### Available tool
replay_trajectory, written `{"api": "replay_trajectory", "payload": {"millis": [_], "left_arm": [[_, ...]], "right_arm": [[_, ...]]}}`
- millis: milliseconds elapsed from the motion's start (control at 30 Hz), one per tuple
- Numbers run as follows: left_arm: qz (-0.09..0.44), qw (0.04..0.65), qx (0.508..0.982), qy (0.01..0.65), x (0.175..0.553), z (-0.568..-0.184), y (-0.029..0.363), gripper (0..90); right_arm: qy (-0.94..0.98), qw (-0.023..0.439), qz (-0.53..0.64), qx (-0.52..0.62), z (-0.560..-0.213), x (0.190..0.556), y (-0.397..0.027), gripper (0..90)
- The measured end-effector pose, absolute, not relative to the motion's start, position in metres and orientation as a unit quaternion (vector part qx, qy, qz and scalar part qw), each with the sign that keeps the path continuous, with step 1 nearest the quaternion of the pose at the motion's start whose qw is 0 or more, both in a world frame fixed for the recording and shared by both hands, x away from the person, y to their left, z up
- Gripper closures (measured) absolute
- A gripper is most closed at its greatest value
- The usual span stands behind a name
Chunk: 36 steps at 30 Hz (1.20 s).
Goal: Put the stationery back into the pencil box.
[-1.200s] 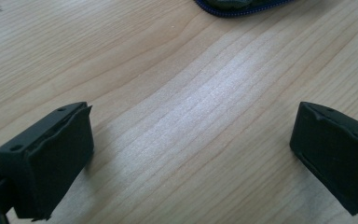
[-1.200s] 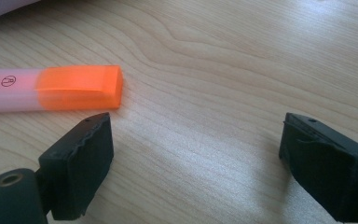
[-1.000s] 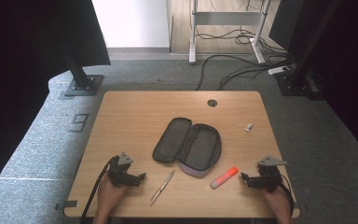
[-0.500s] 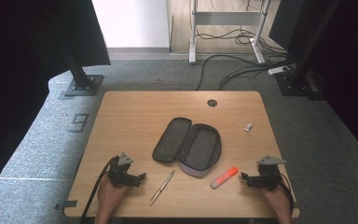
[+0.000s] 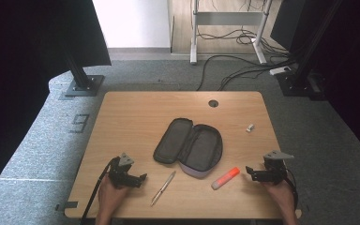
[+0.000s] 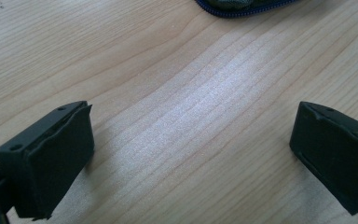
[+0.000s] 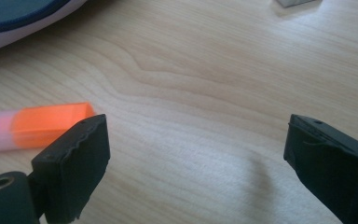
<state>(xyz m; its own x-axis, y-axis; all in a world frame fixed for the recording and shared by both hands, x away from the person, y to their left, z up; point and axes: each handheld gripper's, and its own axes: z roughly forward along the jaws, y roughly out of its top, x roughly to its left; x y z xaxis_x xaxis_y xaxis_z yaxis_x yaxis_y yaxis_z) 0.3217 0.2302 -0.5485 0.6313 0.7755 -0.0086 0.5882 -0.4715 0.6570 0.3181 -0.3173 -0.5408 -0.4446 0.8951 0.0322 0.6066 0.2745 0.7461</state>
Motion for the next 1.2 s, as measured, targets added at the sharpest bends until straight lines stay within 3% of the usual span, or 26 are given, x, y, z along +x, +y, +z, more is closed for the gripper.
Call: {"api": "replay_trajectory", "payload": {"millis": [333, 1200], "left_arm": [[0.147, 0.318, 0.845, 0.404, 0.322, -0.549, 0.23, 0.0], [0.147, 0.318, 0.845, 0.404, 0.322, -0.548, 0.23, 0.0]], "right_arm": [[0.766, 0.213, 0.354, 0.492, -0.536, 0.327, -0.322, 11.7], [0.765, 0.221, 0.344, 0.498, -0.531, 0.363, -0.32, 14.5]]}}
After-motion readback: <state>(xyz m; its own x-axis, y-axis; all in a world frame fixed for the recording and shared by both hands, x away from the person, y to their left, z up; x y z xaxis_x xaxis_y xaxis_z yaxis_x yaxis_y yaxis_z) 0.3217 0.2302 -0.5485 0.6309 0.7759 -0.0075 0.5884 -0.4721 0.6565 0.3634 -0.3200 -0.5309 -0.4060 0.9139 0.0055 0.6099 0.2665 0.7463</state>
